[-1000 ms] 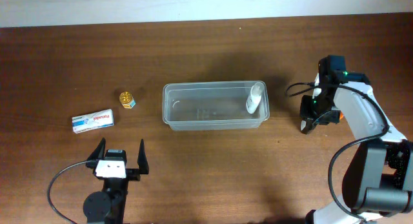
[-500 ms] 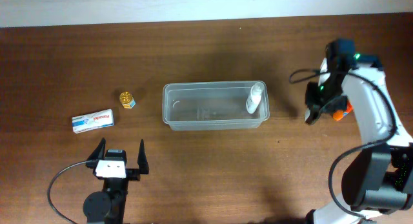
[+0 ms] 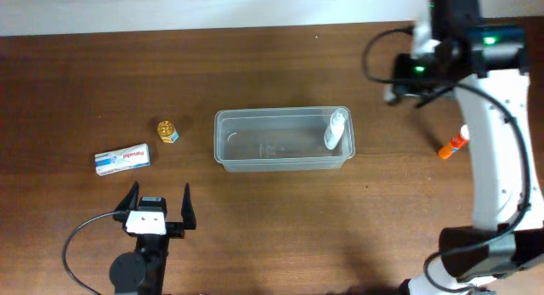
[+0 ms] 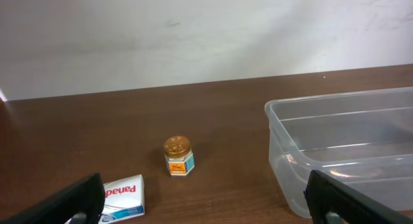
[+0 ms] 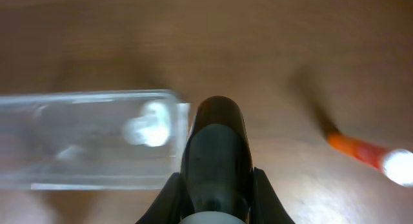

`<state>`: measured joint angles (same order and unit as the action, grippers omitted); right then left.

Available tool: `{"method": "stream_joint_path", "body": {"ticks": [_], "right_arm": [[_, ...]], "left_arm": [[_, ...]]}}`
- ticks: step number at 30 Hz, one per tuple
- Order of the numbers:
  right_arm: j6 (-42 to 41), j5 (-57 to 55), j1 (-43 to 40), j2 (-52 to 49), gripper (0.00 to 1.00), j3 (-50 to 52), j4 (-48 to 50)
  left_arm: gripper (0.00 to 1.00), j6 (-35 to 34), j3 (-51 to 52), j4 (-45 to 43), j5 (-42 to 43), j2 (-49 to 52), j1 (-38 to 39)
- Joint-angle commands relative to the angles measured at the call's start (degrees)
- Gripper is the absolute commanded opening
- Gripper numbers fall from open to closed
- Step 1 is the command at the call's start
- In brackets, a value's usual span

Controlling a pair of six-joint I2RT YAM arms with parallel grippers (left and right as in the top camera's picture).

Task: Pack container
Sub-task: 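Lift the black bottle and carry it over the container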

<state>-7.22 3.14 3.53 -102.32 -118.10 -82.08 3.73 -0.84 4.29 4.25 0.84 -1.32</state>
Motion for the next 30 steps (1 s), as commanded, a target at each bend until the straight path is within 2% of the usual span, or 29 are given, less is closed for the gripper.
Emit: {"method": "stream_joint_path", "body": {"ticks": [1,9,12,22,30], "right_arm": [[0.98,1.18,7.08,0.7,0.15,-2.93,0.02],[0.5,1.03,16.7,0.7,0.15,-2.97,1.29],[-2.21,-0.79,18.69,0.68,0.15,-2.84,1.46],[-9.84,-3.65,19.34,0.55,0.15,4.7,6.34],[-11.8,-4.02,19.34,-1.75,0.15,11.54,11.06]], "left_arm": [[0.99,1.09,0.33,0.07,-0.17,-0.5,-0.35],[0.99,1.11,0.33,0.07,-0.17,-0.5,-0.35],[0.99,1.11,0.33,0.07,-0.2,-0.5,-0.35],[0.99,1.11,0.33,0.04,-0.17,-0.5,-0.35],[0.99,1.11,0.33,0.07,-0.17,-0.5,-0.35]]}}
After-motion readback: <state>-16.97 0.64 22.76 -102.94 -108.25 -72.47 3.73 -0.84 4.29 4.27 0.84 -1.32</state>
